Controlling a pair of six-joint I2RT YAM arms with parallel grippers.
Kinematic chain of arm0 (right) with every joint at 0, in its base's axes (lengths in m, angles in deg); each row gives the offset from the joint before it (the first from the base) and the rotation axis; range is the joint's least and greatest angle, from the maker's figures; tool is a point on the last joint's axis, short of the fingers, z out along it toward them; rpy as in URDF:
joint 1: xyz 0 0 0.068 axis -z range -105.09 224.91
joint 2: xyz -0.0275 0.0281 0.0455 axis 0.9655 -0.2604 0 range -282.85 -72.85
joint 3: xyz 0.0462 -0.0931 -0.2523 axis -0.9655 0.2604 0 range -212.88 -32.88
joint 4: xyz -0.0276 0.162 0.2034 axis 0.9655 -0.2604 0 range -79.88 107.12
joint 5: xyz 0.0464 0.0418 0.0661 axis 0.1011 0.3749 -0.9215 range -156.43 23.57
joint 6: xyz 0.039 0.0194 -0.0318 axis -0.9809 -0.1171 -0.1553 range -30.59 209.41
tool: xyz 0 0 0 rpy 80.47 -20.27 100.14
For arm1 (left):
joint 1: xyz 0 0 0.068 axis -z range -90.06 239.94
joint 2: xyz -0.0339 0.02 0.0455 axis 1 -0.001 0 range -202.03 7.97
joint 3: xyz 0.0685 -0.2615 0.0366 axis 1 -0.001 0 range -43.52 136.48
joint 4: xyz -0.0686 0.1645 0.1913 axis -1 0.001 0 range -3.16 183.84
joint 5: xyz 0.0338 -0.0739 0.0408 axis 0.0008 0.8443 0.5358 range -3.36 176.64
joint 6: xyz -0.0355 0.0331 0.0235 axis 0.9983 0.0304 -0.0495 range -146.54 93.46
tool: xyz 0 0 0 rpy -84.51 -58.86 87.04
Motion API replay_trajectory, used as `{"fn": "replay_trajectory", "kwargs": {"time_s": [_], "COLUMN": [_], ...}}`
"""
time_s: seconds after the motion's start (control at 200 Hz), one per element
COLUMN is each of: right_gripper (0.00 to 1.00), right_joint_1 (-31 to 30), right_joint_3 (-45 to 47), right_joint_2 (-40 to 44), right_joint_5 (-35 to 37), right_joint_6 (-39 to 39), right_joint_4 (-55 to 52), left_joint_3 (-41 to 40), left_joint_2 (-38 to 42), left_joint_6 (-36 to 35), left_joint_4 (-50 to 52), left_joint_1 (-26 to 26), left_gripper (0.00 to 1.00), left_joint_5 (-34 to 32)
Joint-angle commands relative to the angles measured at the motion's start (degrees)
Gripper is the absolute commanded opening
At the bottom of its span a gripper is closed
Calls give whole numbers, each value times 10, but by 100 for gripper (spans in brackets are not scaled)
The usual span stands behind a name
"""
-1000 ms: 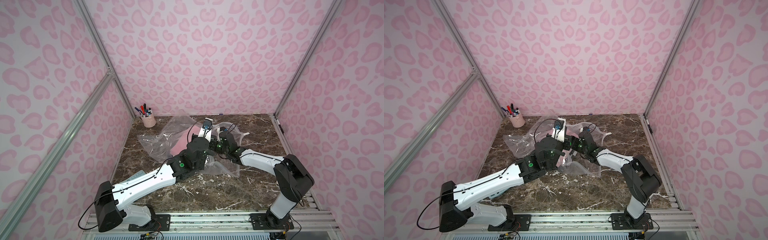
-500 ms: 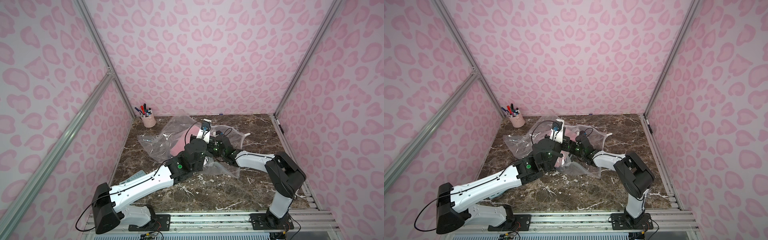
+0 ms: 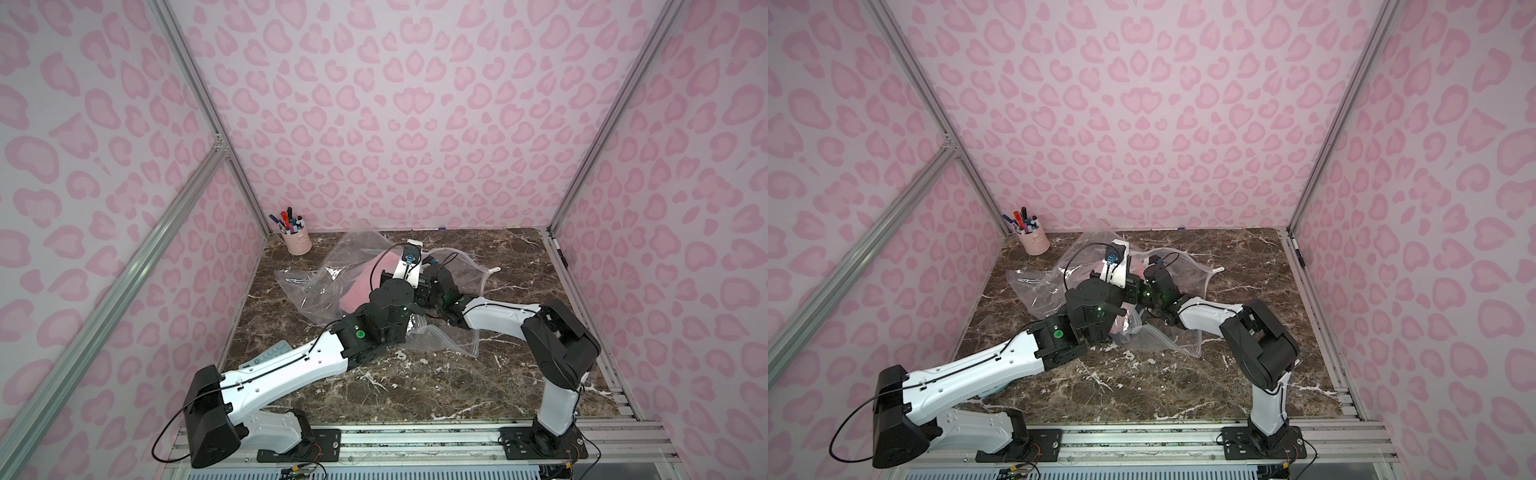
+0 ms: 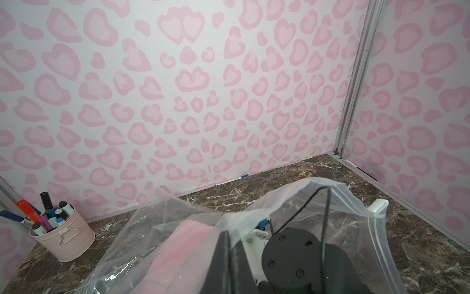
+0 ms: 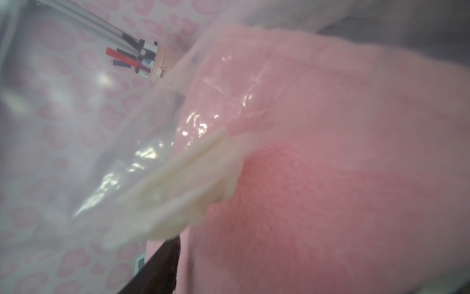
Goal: Take the blanket out of the vacuum bag
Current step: Take out the blanket from the vacuum bag.
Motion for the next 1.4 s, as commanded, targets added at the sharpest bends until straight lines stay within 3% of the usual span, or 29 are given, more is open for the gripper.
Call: {"fn": "replay_trajectory", "kwargs": {"time_s": [0.0,0.11,0.555,0.875,1.15,1.395], "right_gripper": [56,0,0,0,0,0], "right_joint_1": [0,-1,6,3,8,130], "right_joint_3": [-24,-39,-13,149,65,24], "right_joint_2": [-34,-56,131,322,456,541], "right_joint_5": [-35,-54,-12,22,137,136], "right_joint_6": [15,14,48,6,29,58], "right_joint_4": [34,41,-141,-164,-348,-422], "left_joint_3": [-2,-2,-24,-16,-41,-54], "left_joint_2": [0,2,-31,-58,-60,-76], "left_joint_6": [9,9,3,-2,13,13], "left_joint_4": [-9,-4,-59,-79,-78,-72], "left_joint_1": [0,0,-21,-35,-35,-35], "left_gripper": [4,4,4,4,4,4], "left_joint_5": [-3,-5,-10,9,-3,-60]}}
